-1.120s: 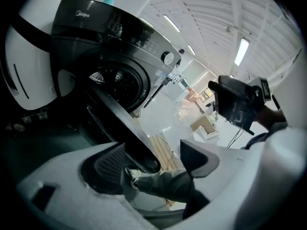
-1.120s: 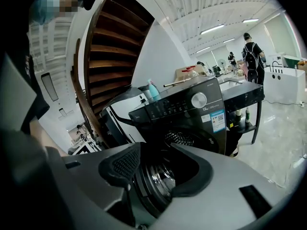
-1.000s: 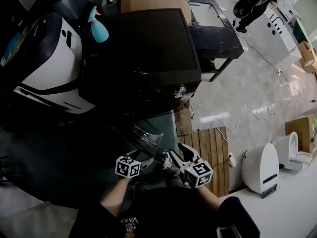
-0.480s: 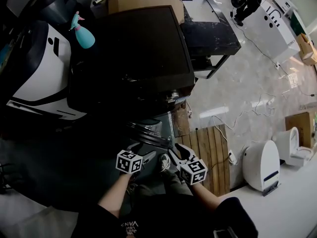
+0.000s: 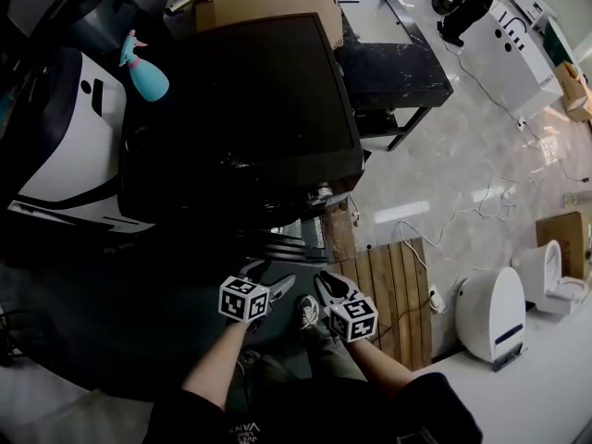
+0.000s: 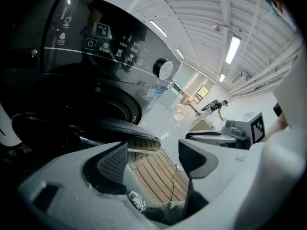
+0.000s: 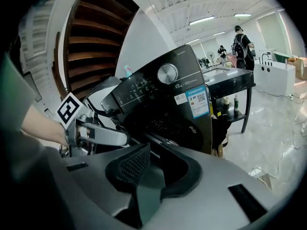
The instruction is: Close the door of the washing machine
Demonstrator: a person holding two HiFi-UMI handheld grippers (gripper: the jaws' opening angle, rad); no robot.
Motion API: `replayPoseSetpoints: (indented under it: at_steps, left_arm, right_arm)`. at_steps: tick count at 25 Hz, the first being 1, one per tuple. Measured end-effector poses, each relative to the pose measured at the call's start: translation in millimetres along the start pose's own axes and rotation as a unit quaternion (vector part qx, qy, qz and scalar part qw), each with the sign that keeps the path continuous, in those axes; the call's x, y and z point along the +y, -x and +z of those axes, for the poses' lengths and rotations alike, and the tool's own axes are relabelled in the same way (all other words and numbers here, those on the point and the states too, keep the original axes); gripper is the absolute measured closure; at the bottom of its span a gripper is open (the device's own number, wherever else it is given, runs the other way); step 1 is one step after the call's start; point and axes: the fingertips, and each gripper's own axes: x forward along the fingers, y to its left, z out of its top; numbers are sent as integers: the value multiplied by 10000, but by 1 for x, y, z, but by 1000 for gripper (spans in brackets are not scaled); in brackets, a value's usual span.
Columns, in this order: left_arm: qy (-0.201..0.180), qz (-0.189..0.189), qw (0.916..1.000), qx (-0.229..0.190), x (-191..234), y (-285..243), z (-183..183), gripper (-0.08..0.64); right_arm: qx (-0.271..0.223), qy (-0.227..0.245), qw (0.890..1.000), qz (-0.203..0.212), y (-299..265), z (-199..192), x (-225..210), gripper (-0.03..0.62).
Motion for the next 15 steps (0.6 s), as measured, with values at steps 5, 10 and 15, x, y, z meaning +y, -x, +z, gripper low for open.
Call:
replayPoseSetpoints:
  at_steps: [5,10,15]
  left_arm:
    - [-11,89,9997,-237,6,-8,22,221]
    - [-4,176,9989,-434,15,-15,36,224]
    - [122,254,9972,-693,22,-18,50,239]
  right_arm:
    - [151,147,9994,-286,-21,-8,-16,587]
    - [89,-180,9984,-530,-51,-1,-29,592]
    - [65,-114,9980,-621,-82,16,-46,592]
